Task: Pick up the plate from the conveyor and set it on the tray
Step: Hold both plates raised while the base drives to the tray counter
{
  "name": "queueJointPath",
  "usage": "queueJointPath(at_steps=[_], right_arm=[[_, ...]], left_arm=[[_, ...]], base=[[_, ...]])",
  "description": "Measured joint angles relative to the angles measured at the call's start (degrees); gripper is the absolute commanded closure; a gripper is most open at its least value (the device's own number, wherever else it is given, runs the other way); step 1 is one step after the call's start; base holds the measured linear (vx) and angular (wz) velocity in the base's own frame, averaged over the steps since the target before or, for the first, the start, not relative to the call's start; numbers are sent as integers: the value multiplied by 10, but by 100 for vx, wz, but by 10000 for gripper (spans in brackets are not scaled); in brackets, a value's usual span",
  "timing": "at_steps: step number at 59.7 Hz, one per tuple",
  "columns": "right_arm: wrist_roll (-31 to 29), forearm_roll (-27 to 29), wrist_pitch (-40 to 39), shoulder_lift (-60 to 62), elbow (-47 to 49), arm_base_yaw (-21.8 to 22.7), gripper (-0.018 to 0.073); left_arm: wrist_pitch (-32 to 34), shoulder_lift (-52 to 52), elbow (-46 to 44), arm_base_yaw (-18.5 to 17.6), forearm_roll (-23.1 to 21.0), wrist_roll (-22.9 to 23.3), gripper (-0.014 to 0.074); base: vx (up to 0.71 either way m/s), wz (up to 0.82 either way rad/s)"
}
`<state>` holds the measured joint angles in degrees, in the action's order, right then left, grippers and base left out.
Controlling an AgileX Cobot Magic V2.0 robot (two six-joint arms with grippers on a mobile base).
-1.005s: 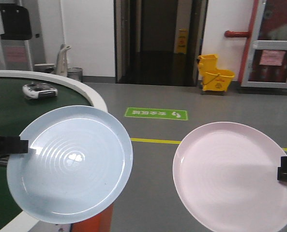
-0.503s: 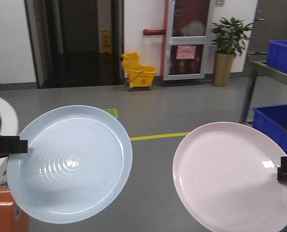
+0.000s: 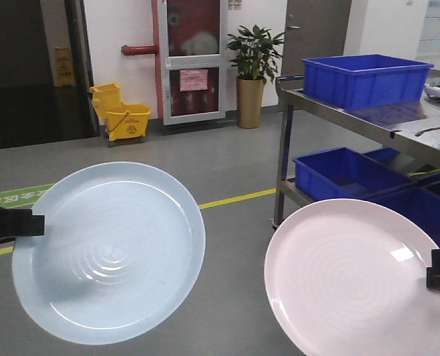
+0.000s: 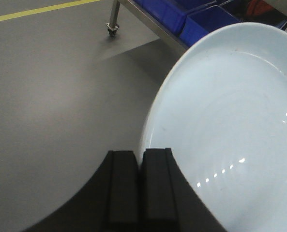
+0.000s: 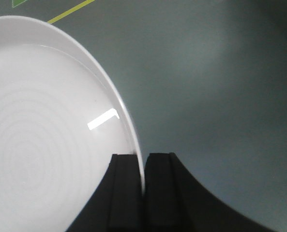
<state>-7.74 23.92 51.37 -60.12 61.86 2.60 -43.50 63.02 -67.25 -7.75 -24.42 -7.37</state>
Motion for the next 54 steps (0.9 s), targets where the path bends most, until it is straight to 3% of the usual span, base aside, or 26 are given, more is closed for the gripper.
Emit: queueJointPath(at_steps=[23,54], right_arm=[[0,0,1,0,0,0,572],[0,1,2,0,0,0,572]], left_arm=[[0,0,0,0,0,0,602],[0,0,0,0,0,0,602]], base=[[20,-10],[34,13]])
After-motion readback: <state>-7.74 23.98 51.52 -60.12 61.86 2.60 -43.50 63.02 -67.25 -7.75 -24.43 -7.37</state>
